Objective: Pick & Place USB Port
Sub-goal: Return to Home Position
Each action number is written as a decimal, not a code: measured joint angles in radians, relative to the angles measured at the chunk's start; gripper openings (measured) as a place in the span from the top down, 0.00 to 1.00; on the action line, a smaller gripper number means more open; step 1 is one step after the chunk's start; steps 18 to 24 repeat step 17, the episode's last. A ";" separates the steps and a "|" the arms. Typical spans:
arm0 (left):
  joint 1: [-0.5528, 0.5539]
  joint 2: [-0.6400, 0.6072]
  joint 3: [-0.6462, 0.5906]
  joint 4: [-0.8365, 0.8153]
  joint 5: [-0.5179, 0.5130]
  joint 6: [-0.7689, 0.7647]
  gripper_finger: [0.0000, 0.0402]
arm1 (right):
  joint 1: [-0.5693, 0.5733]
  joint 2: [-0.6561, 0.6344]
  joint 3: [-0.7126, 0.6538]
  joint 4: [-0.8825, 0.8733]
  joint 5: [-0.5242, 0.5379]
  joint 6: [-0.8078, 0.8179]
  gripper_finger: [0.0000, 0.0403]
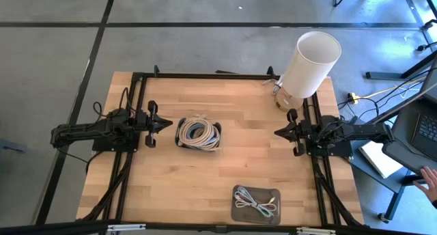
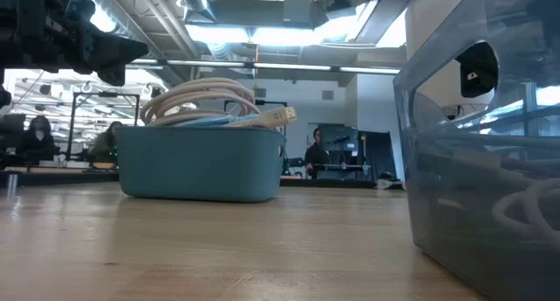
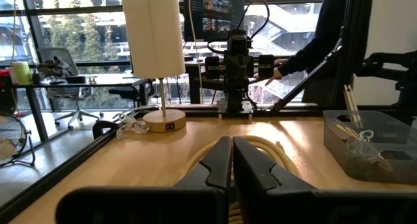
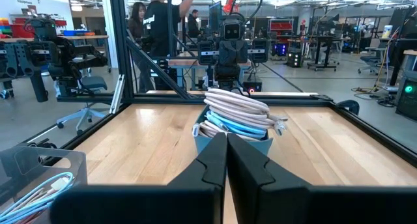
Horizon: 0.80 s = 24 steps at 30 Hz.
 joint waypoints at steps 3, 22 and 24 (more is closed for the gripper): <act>0.000 0.000 0.000 0.000 0.000 0.000 0.98 | 0.000 0.000 0.000 0.000 0.000 0.000 0.96; 0.000 0.000 0.000 0.000 0.000 0.000 0.97 | 0.000 0.000 0.000 0.000 0.000 0.000 0.96; 0.000 0.000 0.000 0.000 0.000 0.000 0.97 | 0.000 0.000 0.000 0.000 0.000 0.000 0.96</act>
